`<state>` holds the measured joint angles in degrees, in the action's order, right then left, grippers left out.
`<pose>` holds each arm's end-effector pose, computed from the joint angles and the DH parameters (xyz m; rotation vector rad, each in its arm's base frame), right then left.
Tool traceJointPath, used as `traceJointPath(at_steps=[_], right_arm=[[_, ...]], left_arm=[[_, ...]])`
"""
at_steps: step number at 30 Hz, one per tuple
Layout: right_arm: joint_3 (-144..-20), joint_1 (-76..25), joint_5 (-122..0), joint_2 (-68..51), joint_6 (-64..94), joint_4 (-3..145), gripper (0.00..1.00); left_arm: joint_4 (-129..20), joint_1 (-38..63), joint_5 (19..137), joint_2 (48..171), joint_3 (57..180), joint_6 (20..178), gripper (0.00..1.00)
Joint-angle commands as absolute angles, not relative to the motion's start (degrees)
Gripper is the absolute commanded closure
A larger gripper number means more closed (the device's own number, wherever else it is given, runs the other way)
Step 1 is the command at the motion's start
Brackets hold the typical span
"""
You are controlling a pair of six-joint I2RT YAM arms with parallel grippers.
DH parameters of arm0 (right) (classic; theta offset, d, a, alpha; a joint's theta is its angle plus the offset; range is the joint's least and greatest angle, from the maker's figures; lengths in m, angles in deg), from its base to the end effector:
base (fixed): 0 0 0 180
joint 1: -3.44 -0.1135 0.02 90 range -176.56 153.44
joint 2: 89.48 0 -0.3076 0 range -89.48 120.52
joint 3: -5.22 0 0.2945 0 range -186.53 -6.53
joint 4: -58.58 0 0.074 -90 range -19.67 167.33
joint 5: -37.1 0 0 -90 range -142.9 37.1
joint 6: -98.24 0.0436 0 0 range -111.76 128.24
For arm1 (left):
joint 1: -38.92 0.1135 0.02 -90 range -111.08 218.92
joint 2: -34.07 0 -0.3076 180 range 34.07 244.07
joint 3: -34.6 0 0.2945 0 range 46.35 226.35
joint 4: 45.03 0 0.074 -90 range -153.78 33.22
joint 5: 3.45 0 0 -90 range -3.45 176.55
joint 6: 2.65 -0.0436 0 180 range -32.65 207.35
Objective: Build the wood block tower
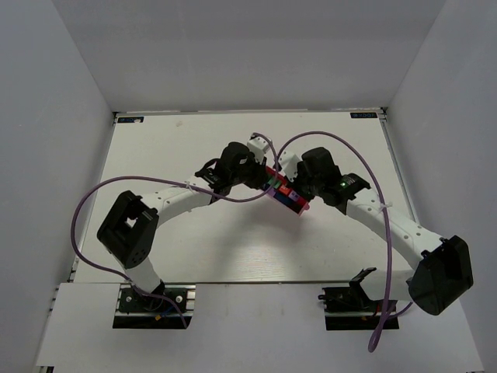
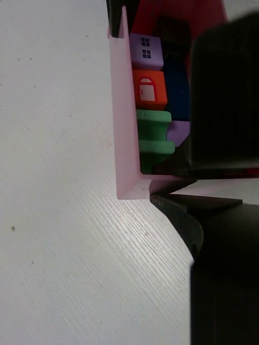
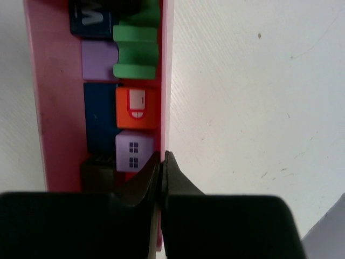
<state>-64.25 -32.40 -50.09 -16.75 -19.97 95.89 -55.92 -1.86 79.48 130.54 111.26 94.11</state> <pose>0.2542 0.1809 0.3140 -1.1861 1.9447 0.0140 0.3240 -0.2866 0.2595 0.7058 2.0470 -0.6188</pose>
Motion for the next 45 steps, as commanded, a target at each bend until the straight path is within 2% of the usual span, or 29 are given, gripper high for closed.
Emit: traceJointPath(at_steps=[1, 3, 4, 6, 7, 9, 10, 11, 13, 21, 26, 34, 37, 38, 41, 42, 45], right_arm=[[-65.07, -32.95, -52.46, -19.34, -19.01, 92.83, 1.00], [-64.98, -33.04, -52.28, -19.51, -18.92, 92.92, 1.00], [-64.98, -33.04, -52.37, -19.34, -18.66, 92.74, 1.00], [-64.98, -32.95, -52.28, -19.52, -18.31, 92.92, 0.91], [-64.98, -32.95, -52.28, -19.34, -18.22, 92.92, 0.74], [-65.16, -33.04, -52.28, -19.25, -17.69, 93.01, 0.58], [-65.16, -32.78, -52.37, -19.25, -17.60, 93.01, 0.36], [-65.24, -32.69, -52.28, -19.43, -17.43, 93.01, 0.24], [-65.24, -32.52, -51.23, -19.69, -16.99, 92.92, 0.11], [-66.64, -30.76, -50.96, -24.78, -14.71, 93.62, 0.10], [-70.16, -26.90, -58.25, -27.60, -10.58, 95.73, 0.10], [-70.61, -16.18, -68.53, -25.24, -5.92, 94.41, 0.10], [-71.48, -12.23, -77.49, -22.17, -5.21, 94.59, 0.10], [-71.75, -11.51, -85.95, -21.37, -5.91, 94.67, 0.10], [-73.06, -8.61, -92.95, -17.50, -8.72, 97.82, 0.10], [-74.28, -7.91, -101.33, -15.58, -12.64, 99.14, 0.10], [-77.45, -7.81, -110.09, -11.01, -18.82, 106.09, 0.10]], left_arm=[[-54.93, -2.30, 80.57, 131.01, 113.41, 94.73, 0.81], [-55.46, -2.91, 80.57, 131.01, 113.94, 94.73, 0.88], [-55.46, -2.92, 80.57, 131.01, 113.94, 94.73, 0.98], [-55.99, -2.92, 81.10, 131.01, 113.94, 94.73, 1.00], [-55.99, -2.92, 81.79, 130.49, 113.94, 94.73, 1.00], [-55.99, -2.92, 82.32, 129.87, 113.94, 94.73, 1.00], [-55.99, -2.92, 83.20, 129.18, 113.94, 94.73, 1.00], [-55.47, -2.92, 83.21, 128.39, 113.16, 94.73, 1.00], [-54.68, -2.92, 83.91, 127.51, 112.27, 95.87, 1.00], [-49.84, -1.69, 83.91, 124.95, 107.79, 96.75, 1.00], [-47.65, -1.16, 84.44, 124.16, 107.00, 94.74, 1.00], [-36.76, -0.63, 86.55, 113.80, 95.41, 88.67, 1.00], [-29.29, -0.63, 85.94, 109.05, 89.34, 86.30, 1.00], [-27.79, -0.63, 84.89, 107.56, 87.33, 85.16, 1.00], [-23.83, -0.63, 82.95, 107.02, 85.81, 83.31, 1.00], [-22.86, -0.63, 81.03, 107.02, 85.81, 81.48, 1.00], [-18.12, -0.63, 76.90, 107.55, 84.50, 80.15, 1.00]])
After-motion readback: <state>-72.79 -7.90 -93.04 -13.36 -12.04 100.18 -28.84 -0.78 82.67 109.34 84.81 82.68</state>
